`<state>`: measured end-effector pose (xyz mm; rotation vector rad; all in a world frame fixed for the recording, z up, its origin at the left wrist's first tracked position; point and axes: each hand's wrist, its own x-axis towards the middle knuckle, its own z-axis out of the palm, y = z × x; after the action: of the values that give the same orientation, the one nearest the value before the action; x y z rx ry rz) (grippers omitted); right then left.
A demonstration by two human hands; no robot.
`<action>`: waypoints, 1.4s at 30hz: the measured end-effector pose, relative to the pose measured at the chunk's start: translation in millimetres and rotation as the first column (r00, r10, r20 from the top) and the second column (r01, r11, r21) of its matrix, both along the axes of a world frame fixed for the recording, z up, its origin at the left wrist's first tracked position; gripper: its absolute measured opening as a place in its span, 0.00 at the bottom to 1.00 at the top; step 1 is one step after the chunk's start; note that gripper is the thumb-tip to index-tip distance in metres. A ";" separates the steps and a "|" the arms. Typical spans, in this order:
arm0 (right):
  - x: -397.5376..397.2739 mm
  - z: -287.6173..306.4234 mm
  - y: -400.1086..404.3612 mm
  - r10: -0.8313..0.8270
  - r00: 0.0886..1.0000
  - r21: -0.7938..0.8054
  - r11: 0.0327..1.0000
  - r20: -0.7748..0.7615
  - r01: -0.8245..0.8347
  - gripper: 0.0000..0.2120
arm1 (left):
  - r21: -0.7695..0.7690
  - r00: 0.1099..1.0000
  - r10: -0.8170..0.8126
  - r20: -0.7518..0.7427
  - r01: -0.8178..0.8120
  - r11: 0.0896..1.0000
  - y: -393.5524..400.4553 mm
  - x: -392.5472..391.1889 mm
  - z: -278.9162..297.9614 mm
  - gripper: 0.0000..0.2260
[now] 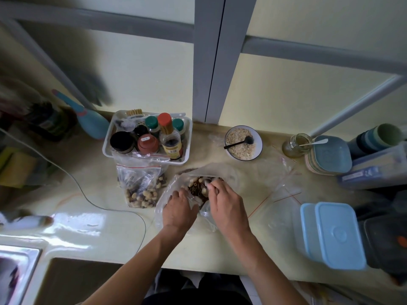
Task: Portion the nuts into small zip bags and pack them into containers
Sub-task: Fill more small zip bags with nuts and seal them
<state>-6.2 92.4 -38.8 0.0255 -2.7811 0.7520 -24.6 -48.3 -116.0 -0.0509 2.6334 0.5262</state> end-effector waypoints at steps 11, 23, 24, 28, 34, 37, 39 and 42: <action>-5.9 -14.5 1.7 -0.309 0.864 -0.625 0.598 0.397 0.502 0.12 | -0.018 0.998 0.053 0.038 -0.052 0.998 -2.7 0.5 2.1 0.29; -7.1 -28.2 21.7 -0.152 0.733 -0.743 -0.021 0.663 0.668 0.16 | 0.050 1.000 -0.018 -0.011 0.019 0.999 -2.2 4.2 -1.1 0.24; -7.3 -26.0 25.3 -0.160 0.735 -0.743 0.016 0.659 0.669 0.16 | 0.050 1.000 -0.011 -0.012 0.011 0.999 -2.3 4.2 -1.4 0.25; -9.1 -19.1 39.3 -0.260 0.741 -0.699 0.248 0.618 0.670 0.18 | 0.046 1.000 0.016 -0.021 -0.015 0.999 -3.2 2.5 -4.2 0.26; -5.5 -1.4 64.3 -0.342 0.765 -0.653 0.399 0.545 0.644 0.18 | 0.115 0.998 0.056 -0.016 -0.054 0.992 -3.3 -4.2 -6.1 0.23; -0.5 4.8 74.8 -0.342 0.784 -0.655 0.431 0.519 0.621 0.19 | 0.192 0.997 0.062 -0.037 -0.054 0.980 -6.0 -6.7 -9.2 0.25; 3.8 9.1 79.3 -0.318 0.797 -0.658 0.451 0.513 0.603 0.20 | 0.240 0.998 0.047 -0.049 -0.034 0.970 -7.8 -8.6 -11.4 0.23; 8.6 16.9 81.3 -0.270 0.825 -0.664 0.494 0.496 0.561 0.18 | 0.305 0.999 0.011 -0.052 0.005 0.952 -8.4 -10.2 -11.9 0.21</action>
<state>2.4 173.7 -21.9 -1.0150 -2.2407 1.8923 -34.8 -56.7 -127.9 0.0567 2.5712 0.9418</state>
